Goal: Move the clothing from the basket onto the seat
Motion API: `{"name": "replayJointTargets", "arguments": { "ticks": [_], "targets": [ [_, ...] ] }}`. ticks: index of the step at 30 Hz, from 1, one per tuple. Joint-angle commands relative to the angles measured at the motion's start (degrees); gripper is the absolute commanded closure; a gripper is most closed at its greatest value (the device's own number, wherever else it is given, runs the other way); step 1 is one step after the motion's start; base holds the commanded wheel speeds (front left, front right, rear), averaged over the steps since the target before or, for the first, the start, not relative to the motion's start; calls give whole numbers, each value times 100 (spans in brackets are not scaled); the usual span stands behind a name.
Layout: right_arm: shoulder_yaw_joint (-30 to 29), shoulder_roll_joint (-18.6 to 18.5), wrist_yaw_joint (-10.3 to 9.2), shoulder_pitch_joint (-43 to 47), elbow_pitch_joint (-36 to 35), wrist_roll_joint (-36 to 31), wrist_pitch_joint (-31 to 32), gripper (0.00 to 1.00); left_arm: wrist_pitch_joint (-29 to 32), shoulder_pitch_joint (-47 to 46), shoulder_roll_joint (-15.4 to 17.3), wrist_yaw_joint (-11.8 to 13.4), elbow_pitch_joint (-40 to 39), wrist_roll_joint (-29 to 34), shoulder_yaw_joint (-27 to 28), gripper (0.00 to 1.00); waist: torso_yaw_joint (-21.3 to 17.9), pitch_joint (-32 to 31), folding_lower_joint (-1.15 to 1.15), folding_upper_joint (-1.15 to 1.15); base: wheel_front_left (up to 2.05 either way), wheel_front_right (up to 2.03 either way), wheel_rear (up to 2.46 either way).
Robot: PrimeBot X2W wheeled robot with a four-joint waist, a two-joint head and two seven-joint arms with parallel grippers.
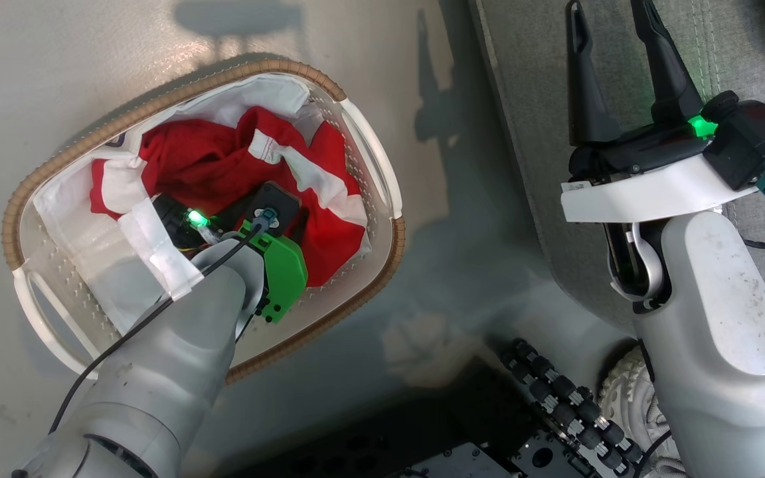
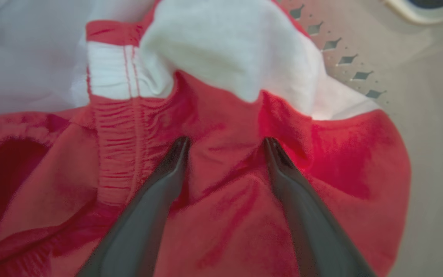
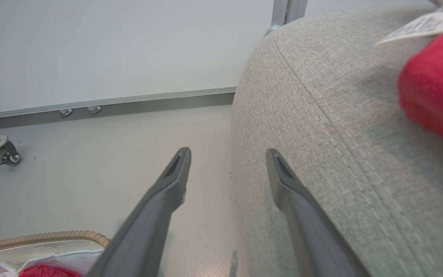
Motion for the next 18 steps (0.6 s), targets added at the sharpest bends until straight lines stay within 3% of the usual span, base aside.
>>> {"name": "replayJointTargets", "arguments": {
  "ticks": [1, 2, 3, 18],
  "targets": [
    [26, 12, 2, 0, 5, 5, 3, 0, 60, -24, 38, -21, 30, -52, -32, 15, 18, 6, 0, 0, 0, 0, 0],
    [28, 13, 2, 13, -13, -3, 3, 0, 89, -11, 38, -27, 34, -78, -51, 72, 25, 7, 0, 0, 0, 0, 0],
    [30, 13, 2, 23, -25, -7, 3, 0, 99, -5, 38, -36, 34, -97, -67, 100, 30, 6, 0, 0, 0, 0, 0],
    [142, 6, -1, 103, 40, 173, 1, 0, -178, 385, 37, -68, 17, -540, -56, 100, -13, -593, 0, 0, 0, 0, 0]
  ]
}}
